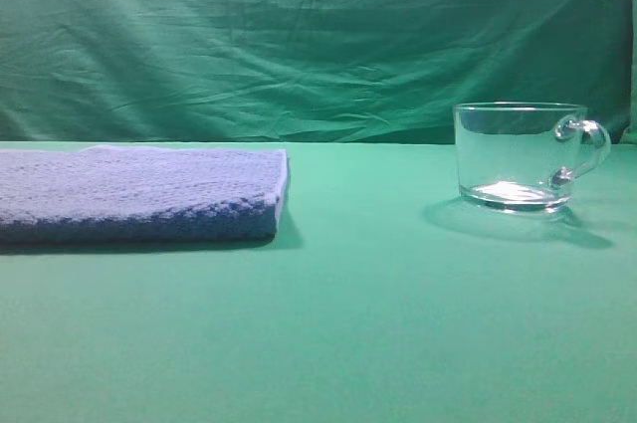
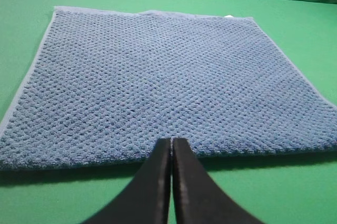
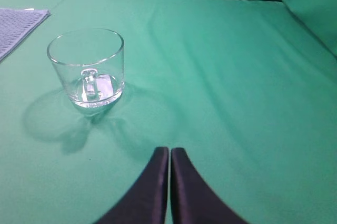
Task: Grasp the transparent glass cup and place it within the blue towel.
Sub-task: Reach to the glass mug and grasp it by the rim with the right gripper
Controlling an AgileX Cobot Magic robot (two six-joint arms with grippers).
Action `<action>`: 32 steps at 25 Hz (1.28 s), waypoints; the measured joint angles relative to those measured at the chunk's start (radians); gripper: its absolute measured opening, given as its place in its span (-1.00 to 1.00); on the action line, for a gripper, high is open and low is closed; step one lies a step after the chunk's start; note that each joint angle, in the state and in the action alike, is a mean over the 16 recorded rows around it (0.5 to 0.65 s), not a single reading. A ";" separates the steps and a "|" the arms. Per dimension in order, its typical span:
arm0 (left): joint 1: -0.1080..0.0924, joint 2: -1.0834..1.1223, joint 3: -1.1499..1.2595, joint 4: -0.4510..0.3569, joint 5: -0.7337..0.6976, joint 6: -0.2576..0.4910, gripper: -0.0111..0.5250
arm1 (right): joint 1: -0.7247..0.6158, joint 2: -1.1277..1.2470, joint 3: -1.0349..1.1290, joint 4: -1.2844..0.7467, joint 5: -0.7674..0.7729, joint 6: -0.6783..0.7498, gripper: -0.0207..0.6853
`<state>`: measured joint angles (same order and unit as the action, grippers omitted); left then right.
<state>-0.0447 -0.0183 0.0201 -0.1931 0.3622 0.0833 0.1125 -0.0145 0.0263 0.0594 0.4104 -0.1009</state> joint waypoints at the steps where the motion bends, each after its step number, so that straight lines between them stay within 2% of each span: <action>1: 0.000 0.000 0.000 0.000 0.000 0.000 -0.96 | 0.000 0.000 0.000 -0.002 -0.004 -0.001 -0.94; 8: 0.000 0.000 0.000 0.000 0.000 0.000 -0.96 | 0.000 0.000 0.001 0.008 -0.100 -0.007 -0.94; 17: 0.000 0.000 0.000 0.000 0.000 0.000 -0.96 | 0.000 0.008 -0.042 0.145 -0.214 -0.010 -0.94; 24: 0.000 0.000 0.000 0.000 0.000 0.000 -0.96 | 0.000 0.113 -0.157 0.248 -0.121 -0.030 -0.94; 32: 0.000 0.000 0.000 0.000 0.000 0.000 -0.96 | 0.000 0.423 -0.333 0.262 0.052 -0.085 -0.94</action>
<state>-0.0447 -0.0183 0.0201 -0.1931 0.3622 0.0833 0.1125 0.4090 -0.3063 0.3216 0.4629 -0.1857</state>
